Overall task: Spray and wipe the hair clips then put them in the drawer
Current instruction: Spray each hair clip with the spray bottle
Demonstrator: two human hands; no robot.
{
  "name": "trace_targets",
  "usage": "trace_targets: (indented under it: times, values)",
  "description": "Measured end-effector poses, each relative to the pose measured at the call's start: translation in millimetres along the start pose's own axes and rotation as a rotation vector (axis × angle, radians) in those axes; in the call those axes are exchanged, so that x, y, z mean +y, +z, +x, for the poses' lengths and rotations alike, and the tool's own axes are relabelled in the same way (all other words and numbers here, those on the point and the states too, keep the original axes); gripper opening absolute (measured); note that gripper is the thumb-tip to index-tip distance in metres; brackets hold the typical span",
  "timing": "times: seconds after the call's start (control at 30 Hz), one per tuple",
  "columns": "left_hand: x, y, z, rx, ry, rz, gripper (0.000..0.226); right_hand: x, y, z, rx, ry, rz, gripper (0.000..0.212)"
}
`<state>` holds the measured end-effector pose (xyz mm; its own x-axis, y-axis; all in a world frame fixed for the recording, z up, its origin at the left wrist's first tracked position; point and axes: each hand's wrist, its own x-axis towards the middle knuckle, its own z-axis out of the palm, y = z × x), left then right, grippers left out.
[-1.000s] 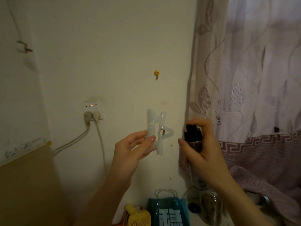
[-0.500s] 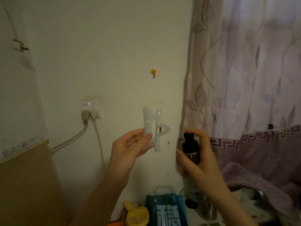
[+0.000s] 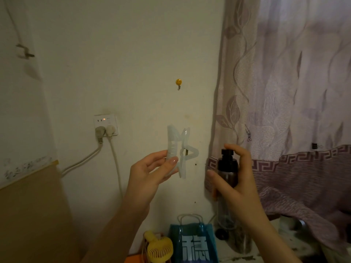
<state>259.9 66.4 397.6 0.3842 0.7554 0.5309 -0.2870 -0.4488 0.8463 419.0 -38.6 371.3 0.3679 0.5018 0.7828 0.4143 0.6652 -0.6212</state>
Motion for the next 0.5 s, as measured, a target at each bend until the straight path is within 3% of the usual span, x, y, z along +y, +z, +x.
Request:
trace_targets:
  times: [0.27,0.5]
  values:
    - [-3,1,-11,0.022,0.135,0.143,0.041,0,-2,4,0.025,-0.002,-0.016,0.090]
    - [-2,2,-21,0.049,0.287,0.388,0.046,2,-1,10,0.030,-0.008,0.010,0.097]
